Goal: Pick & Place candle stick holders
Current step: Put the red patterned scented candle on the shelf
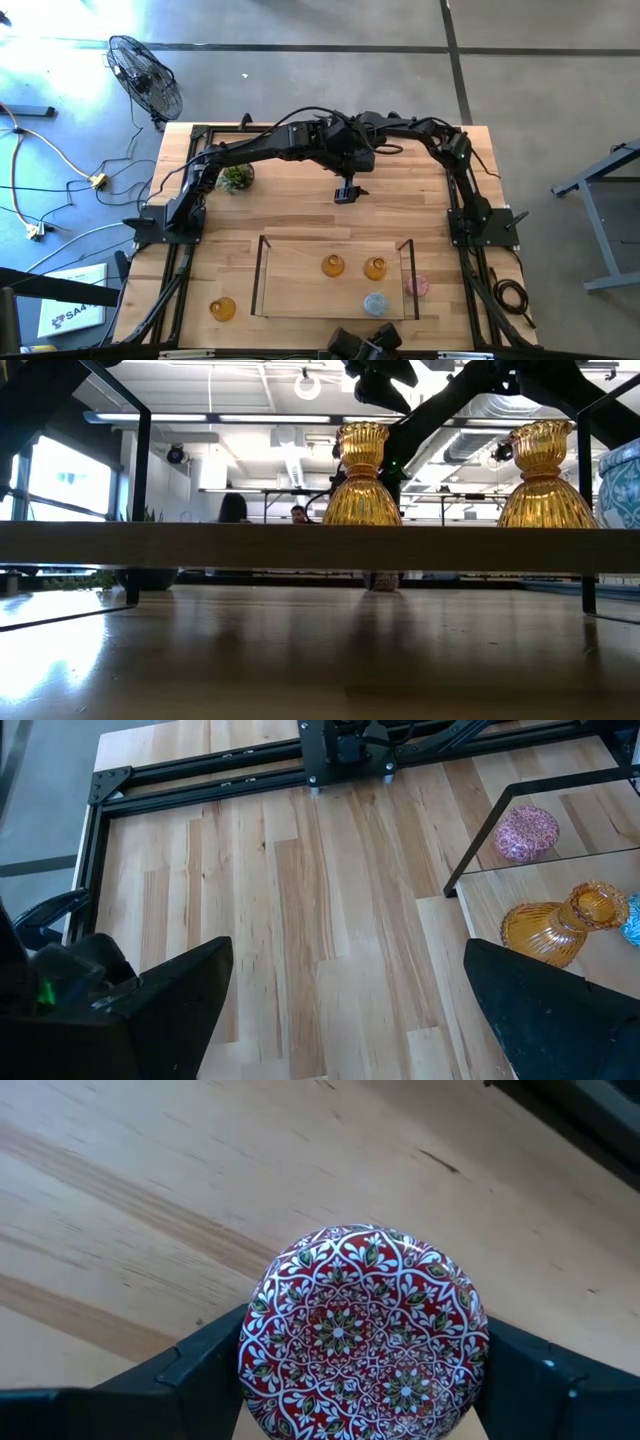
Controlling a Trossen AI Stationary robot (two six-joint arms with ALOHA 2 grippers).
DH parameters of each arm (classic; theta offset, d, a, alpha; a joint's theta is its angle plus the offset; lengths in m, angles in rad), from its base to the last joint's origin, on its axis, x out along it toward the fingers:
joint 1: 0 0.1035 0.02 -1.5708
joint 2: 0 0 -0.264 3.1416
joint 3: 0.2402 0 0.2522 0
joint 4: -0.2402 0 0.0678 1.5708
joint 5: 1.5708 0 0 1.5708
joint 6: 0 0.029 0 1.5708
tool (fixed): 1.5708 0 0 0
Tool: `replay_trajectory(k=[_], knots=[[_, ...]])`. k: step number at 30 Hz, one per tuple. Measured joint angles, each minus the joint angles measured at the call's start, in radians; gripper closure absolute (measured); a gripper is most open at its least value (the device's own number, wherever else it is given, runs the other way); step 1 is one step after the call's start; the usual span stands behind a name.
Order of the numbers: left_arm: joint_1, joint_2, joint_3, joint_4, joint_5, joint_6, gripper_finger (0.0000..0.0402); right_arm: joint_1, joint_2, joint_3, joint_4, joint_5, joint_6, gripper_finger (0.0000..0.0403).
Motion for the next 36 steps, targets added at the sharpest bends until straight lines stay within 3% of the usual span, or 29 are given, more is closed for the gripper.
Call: replay_trajectory(k=[8,36], knots=[[0.000,0.000,0.000,0.000,0.000,0.000,0.0011,0.013,-0.002,-0.001,0.002,0.063,0.009,0.0100],[0.000,0.000,0.000,0.000,0.000,0.000,0.0011,0.001,-0.004,0.000,0.006,0.000,0.012,0.0101]])
